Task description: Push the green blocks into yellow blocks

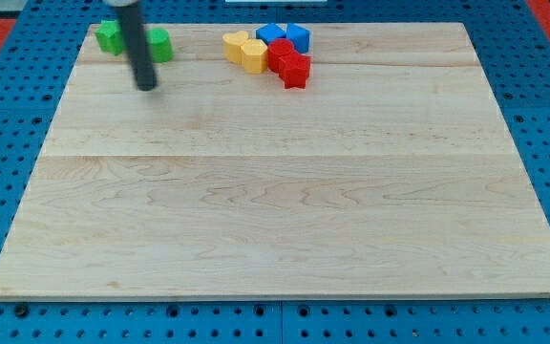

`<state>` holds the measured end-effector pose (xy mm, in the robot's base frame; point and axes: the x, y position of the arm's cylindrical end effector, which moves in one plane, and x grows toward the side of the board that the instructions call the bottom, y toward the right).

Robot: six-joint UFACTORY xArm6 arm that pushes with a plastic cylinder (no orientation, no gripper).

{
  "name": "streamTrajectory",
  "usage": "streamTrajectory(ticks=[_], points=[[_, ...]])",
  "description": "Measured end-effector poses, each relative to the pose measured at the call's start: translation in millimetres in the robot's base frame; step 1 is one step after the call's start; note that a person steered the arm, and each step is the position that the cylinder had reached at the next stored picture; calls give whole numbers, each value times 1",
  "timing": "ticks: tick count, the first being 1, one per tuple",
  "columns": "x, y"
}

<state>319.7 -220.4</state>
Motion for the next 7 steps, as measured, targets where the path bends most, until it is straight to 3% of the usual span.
streamTrajectory(ticks=[1,2,3,4,7], points=[[-13,-84],[-40,-84],[-119,-80],[-110,-56],[-67,95]])
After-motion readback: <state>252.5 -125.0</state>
